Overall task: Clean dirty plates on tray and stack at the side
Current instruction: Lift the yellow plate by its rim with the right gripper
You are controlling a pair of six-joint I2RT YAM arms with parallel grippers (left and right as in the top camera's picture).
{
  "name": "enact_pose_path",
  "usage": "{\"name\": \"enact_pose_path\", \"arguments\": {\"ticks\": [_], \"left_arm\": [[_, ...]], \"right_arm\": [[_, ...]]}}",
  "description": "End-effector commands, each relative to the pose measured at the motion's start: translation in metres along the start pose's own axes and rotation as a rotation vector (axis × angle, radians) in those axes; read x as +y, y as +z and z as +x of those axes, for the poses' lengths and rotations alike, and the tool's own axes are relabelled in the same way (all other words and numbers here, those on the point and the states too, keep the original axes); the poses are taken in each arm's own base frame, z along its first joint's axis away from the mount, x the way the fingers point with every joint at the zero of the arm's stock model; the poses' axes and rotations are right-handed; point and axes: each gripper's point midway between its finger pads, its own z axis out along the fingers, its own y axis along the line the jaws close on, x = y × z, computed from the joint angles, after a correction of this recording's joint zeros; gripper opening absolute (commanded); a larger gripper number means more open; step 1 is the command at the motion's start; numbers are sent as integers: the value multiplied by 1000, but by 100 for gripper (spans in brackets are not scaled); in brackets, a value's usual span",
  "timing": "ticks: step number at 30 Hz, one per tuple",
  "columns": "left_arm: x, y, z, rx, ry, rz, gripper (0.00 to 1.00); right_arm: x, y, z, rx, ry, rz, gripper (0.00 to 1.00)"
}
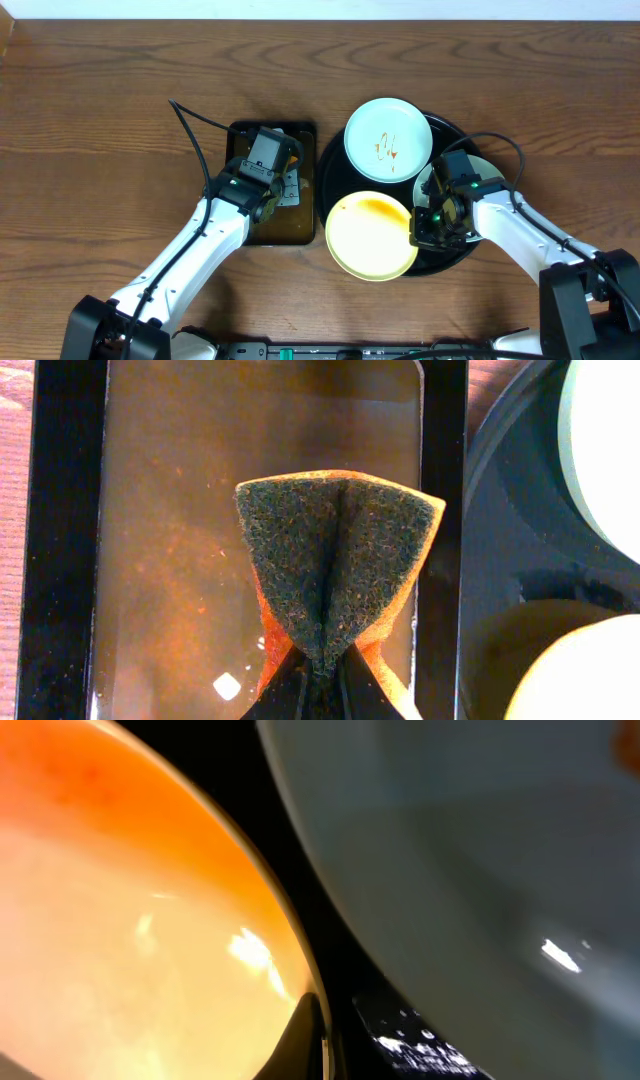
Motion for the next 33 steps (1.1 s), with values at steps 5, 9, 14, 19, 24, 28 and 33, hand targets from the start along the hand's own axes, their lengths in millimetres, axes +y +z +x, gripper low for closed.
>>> {"name": "enact_pose_path", "arguments": {"ticks": [5, 9, 14, 19, 24, 28, 33], "left_arm": [[6, 2, 3, 4, 14, -22, 8], [6, 2, 3, 4, 14, -22, 7], [6, 2, 3, 4, 14, -22, 8], [6, 2, 3, 4, 14, -22, 7], [6, 2, 3, 4, 14, -22, 7], [6, 2, 3, 4, 14, -22, 8], [6, 2, 3, 4, 14, -22, 7]], "right_arm": [[0, 1, -5, -33, -19, 14, 1], [-6, -17, -13, -87, -25, 80, 1], [-13, -50, -15, -143, -26, 170, 1], [-20, -73, -12, -156, -22, 242, 1], [-27, -84, -10, -148, -27, 304, 1], [-27, -88, -16, -175, -31, 313, 1], [-25, -89, -19, -188, -34, 309, 1]]}}
